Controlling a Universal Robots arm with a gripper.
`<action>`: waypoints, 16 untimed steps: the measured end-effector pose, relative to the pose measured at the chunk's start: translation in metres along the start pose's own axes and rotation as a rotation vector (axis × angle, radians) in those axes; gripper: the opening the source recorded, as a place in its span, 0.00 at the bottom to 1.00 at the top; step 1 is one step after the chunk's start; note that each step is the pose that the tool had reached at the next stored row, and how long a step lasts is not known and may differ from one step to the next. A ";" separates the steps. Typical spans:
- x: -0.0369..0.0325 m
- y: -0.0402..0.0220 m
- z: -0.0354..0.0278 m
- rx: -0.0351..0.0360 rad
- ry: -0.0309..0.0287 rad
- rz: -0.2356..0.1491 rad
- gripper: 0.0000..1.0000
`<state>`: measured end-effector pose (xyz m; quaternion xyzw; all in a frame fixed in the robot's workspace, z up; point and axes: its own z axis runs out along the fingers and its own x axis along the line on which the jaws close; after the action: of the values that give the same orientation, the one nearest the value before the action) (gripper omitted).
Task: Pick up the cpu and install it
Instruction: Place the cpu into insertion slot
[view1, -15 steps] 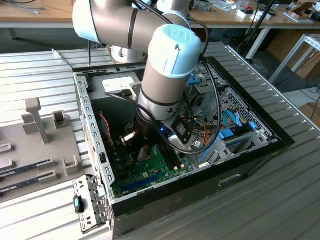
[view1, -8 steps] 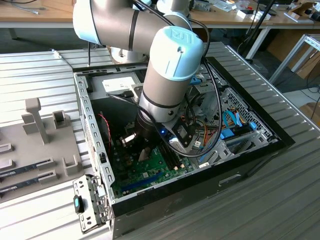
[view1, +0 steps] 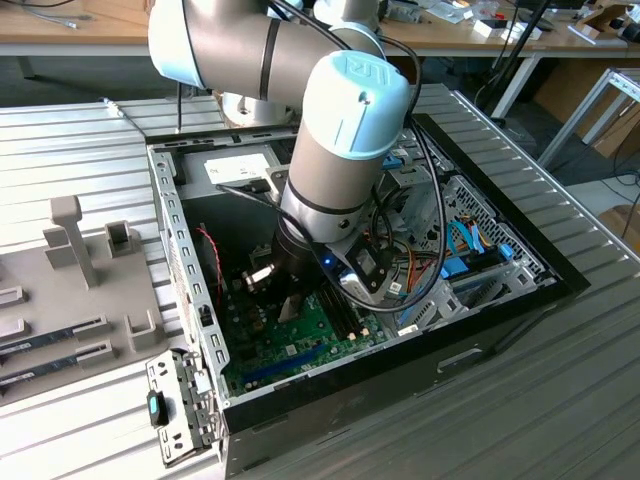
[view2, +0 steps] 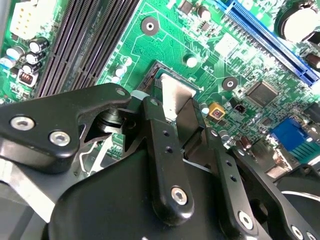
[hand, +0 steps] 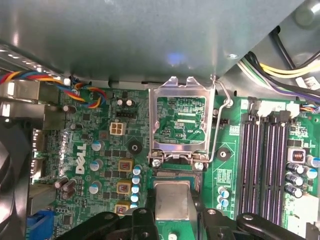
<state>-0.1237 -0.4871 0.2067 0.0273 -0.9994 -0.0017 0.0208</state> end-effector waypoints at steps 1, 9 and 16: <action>-0.0001 0.0009 0.0000 -0.0001 0.0000 0.000 0.38; 0.0022 0.0028 -0.0001 -0.0006 -0.0001 -0.003 0.38; 0.0002 0.0000 -0.0002 0.0050 0.0013 -0.008 0.38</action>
<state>-0.1239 -0.4871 0.2068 0.0314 -0.9993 0.0007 0.0213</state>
